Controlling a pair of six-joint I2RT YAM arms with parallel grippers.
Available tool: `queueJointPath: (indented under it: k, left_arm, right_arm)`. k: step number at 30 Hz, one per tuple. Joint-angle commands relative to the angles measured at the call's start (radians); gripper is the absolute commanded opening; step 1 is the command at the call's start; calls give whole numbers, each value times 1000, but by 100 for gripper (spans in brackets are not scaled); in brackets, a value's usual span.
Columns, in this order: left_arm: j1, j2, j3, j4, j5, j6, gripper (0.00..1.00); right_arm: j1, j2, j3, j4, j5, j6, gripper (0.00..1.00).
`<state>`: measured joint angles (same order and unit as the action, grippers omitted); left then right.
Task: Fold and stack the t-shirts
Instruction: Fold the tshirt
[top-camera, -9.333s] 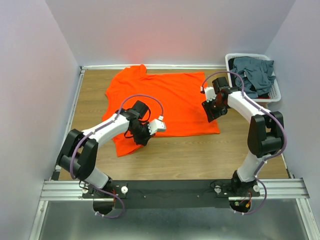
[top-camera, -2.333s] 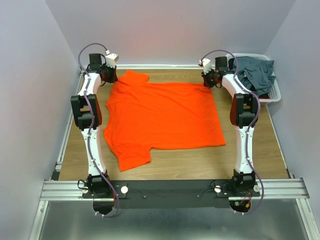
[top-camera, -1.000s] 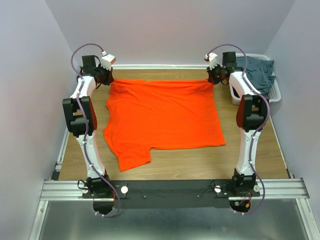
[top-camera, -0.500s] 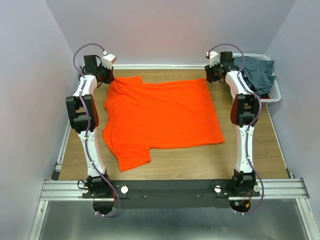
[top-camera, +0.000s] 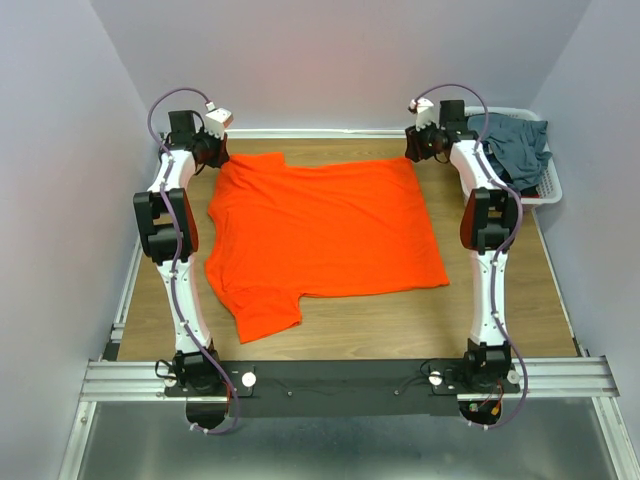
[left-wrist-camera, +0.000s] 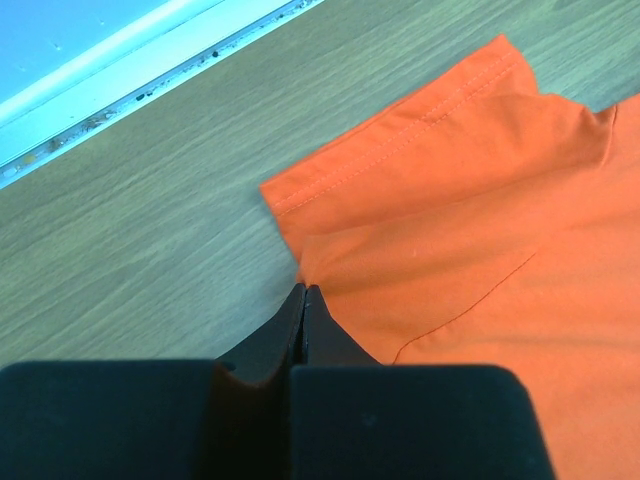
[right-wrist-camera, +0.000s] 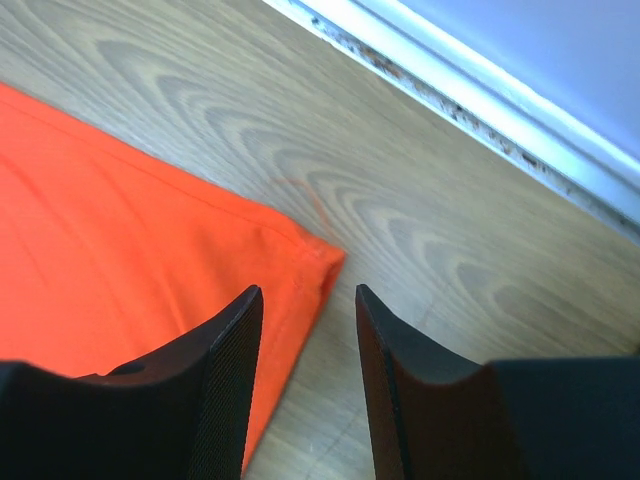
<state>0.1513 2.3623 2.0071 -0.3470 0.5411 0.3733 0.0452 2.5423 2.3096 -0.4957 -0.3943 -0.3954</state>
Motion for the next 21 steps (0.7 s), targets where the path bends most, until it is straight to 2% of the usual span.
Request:
queueJointPath:
  k: [1, 8, 14, 19, 21]
  left_arm:
    - [8, 18, 21, -4, -10, -7, 0]
    - [7, 22, 22, -4, -9, -7, 0]
    - [7, 28, 24, -7, -18, -2, 0]
    - [7, 40, 44, -17, -18, -4, 0]
    - [5, 40, 45, -18, -20, -2, 0]
  right_arm:
    - [21, 61, 57, 2, -48, -29, 51]
    - [19, 134, 123, 19, -21, -39, 51]
    - [19, 138, 96, 26, -38, -56, 50]
    - [21, 138, 76, 29, -46, -60, 37]
    - [19, 136, 77, 31, -49, -60, 37]
